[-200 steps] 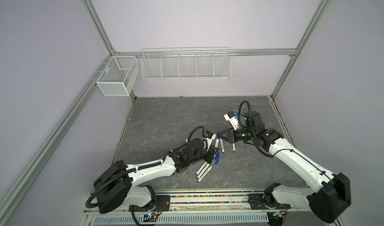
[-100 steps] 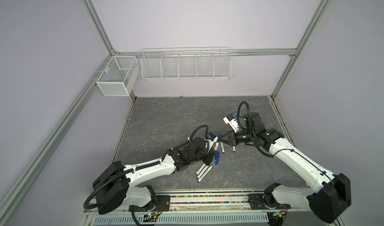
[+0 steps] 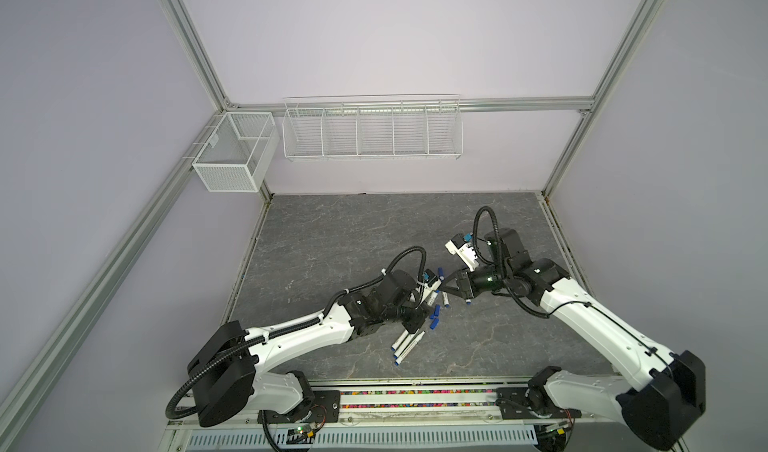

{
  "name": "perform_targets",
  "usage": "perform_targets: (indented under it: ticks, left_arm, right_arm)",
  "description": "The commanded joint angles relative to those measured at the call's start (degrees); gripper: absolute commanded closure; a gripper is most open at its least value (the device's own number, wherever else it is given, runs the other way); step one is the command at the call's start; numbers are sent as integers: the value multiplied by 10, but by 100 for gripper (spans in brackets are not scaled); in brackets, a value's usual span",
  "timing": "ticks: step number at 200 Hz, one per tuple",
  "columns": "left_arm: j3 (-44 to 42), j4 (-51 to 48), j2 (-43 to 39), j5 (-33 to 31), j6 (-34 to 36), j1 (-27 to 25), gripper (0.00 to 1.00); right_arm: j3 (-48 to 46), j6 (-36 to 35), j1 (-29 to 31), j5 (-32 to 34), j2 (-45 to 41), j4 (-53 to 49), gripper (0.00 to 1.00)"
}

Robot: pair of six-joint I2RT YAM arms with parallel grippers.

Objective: Insert the pens into the pen caps
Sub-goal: 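Lower the blue cap onto the marker tip with the right gripper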

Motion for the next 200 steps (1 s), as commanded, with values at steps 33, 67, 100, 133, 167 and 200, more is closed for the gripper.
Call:
perform_targets:
  ticks: [33, 67, 100, 133, 167, 200]
  left_arm:
    - [36, 110, -12, -8, 37, 28, 100]
    - [-7, 161, -29, 9, 60, 28, 100]
    - [-37, 193, -22, 33, 63, 24, 100]
    - [-69, 229, -11, 30, 55, 12, 100]
    - [-91, 253, -1, 21, 46, 4, 100]
    - [-99, 268, 4, 14, 35, -2, 100]
  right_arm:
    - [-18, -13, 38, -89, -18, -119, 93]
    - [14, -31, 38, -13, -12, -138, 93]
    - [48, -36, 37, 30, -15, -130, 86]
    - [85, -35, 31, 88, -20, -121, 66]
    - [100, -32, 26, 128, -36, -90, 58]
    - [104, -30, 25, 144, -34, -80, 58]
